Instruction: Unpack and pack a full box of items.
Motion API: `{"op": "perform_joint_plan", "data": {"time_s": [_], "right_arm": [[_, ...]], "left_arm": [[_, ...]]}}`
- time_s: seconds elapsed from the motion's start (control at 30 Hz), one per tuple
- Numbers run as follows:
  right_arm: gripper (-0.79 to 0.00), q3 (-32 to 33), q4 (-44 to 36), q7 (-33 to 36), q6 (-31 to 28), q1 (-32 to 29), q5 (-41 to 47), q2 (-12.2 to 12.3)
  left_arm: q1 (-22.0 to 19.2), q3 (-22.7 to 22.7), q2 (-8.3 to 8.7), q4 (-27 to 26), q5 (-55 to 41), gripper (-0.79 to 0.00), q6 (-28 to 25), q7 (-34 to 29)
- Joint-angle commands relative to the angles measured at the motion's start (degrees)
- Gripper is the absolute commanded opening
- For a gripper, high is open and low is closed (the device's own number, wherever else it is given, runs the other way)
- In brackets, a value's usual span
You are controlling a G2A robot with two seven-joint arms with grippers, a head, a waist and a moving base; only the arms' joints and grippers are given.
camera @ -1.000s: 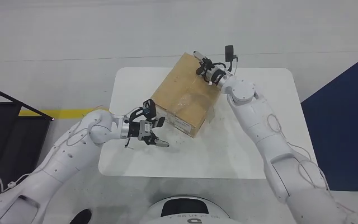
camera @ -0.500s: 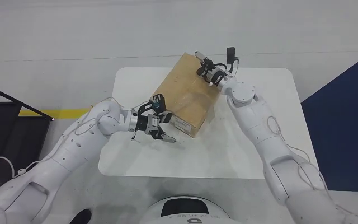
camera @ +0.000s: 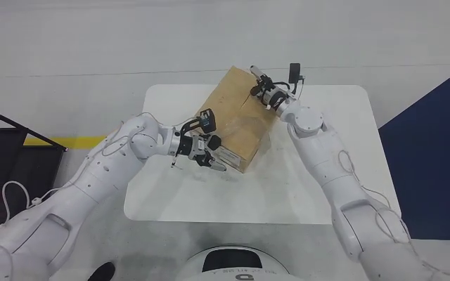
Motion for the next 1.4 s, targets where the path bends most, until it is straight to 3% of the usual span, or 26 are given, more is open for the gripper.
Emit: {"op": "perform_joint_plan", "data": {"time_s": [0.0, 0.27, 0.47, 0.67, 0.87, 1.17, 1.37], "right_arm": [[0.000, 0.6, -0.8, -0.7, -0.9, -0.6, 0.1, 0.1], [0.000, 7.7, -13.0, -4.9, -6.9, -9.2, -0.2, 2.2], [0.000, 12.5, -24.5, -6.7, -7.0, -18.1, -1.2, 3.5], [0.000, 14.7, -31.0, -5.5, -7.5, -23.6, -0.3, 4.1], [0.000, 14.8, -33.1, -5.5, -7.8, -26.0, -0.7, 4.3], [0.000, 14.3, -32.6, -6.6, -8.3, -26.8, -0.5, 4.2], [0.000, 14.0, -32.8, -8.3, -8.1, -27.8, -0.9, 4.1]], "left_arm": [[-0.6, 0.3, -0.37, 0.7, -0.3, 0.000, 0.0, -0.4], [-2.7, 1.6, -2.01, 3.9, -1.3, 0.000, 0.8, -1.4], [-3.9, 2.6, -3.26, 6.0, -2.1, 0.000, 0.8, -1.9], [-4.5, 3.4, -4.24, 8.1, -3.8, 0.000, 0.8, -2.9], [-5.1, 3.2, -4.85, 9.0, -5.0, 0.000, 0.3, -3.2], [-4.2, 1.4, -4.21, 6.3, -4.5, 0.000, -0.2, -3.7], [-4.5, 1.3, -4.73, 7.9, -4.2, 0.000, 0.3, -3.5]]}}
